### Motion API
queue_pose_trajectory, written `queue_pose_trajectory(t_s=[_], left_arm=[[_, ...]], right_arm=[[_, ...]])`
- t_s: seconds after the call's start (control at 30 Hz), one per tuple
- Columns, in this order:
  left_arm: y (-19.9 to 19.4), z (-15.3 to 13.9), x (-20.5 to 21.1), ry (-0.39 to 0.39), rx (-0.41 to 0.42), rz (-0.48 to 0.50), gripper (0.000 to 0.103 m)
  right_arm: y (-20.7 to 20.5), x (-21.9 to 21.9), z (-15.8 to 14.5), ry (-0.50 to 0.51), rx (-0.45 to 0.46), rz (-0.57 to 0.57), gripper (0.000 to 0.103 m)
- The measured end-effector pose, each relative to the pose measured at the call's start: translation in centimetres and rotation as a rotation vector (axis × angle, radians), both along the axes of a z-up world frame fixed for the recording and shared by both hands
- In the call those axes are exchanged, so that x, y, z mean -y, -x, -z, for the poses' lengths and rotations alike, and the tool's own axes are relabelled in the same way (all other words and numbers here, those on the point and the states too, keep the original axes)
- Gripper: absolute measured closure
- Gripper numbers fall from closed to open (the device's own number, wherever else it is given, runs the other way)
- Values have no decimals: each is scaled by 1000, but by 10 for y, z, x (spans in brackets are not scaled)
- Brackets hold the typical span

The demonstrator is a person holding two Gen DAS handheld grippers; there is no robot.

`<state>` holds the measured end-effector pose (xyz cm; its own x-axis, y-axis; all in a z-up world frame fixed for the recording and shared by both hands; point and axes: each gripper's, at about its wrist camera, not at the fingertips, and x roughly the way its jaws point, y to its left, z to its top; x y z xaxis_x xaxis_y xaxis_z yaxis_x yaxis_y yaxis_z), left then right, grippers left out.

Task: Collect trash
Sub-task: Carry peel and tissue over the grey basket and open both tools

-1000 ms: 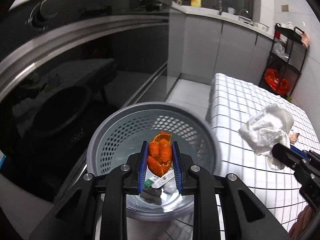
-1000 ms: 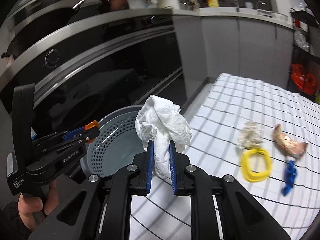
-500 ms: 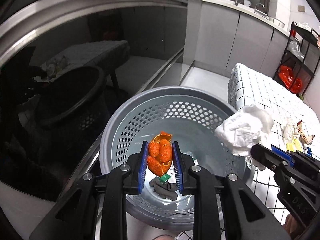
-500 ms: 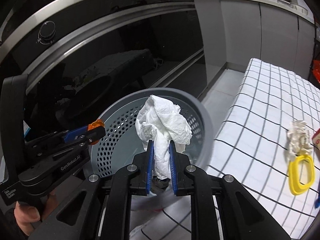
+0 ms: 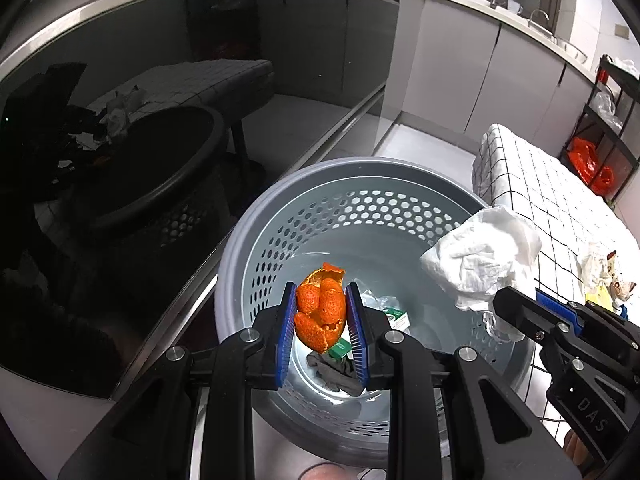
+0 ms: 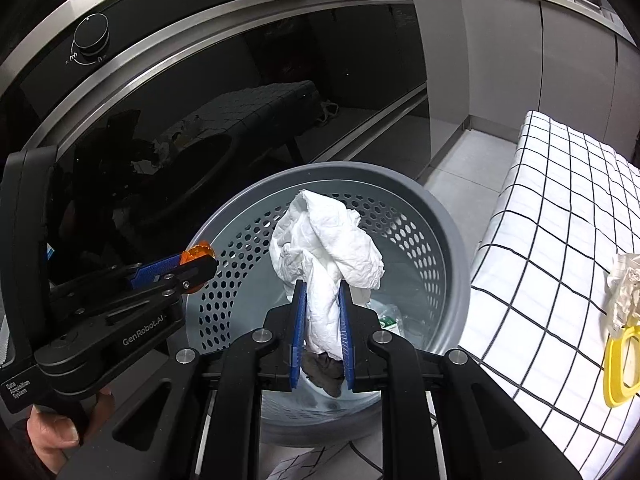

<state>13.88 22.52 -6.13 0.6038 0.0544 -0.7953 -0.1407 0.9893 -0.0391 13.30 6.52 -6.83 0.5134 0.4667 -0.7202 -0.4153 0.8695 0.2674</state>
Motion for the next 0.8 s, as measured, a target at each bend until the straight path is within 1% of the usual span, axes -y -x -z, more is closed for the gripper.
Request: queue_pose_trajectory(t_s=[0.23, 0.3, 0.37, 0.43, 0.47, 0.5, 0.53, 0.57, 0.6, 0.63, 0.7, 0.8], left_arm=[[-1, 1, -6, 2, -4, -19, 75], [0, 0, -7, 0, -3, -22, 71], [1, 1, -8, -1, -3, -24, 69], [1, 1, -8, -4, 0, -29, 65], [1, 1, -8, -4, 3, -32, 60], [2, 1, -9, -4, 7, -35, 55], [2, 0, -9, -4, 10, -37, 54], [2, 0, -9, -5, 12, -39, 53], [3, 0, -10, -3, 12, -41, 50], [3, 0, -10, -3, 12, -43, 49], [3, 0, -11, -2, 11, -47, 47], [3, 0, -12, -1, 10, -48, 46]], right_arm=[[-1, 1, 0, -5, 3, -1, 88], [0, 2, 0, -5, 9, -1, 88], [1, 2, 0, -2, 13, -3, 86], [2, 2, -1, -4, 13, -5, 83], [2, 2, -1, -3, 14, -4, 82], [2, 3, -2, -4, 16, -2, 78], [3, 4, -3, -7, 20, 3, 72], [3, 5, -3, -10, 22, 7, 69], [4, 7, -4, -18, 24, 12, 61], [4, 8, -5, -24, 25, 15, 56], [4, 10, -5, -31, 25, 20, 52], [4, 10, -6, -32, 21, 22, 52]])
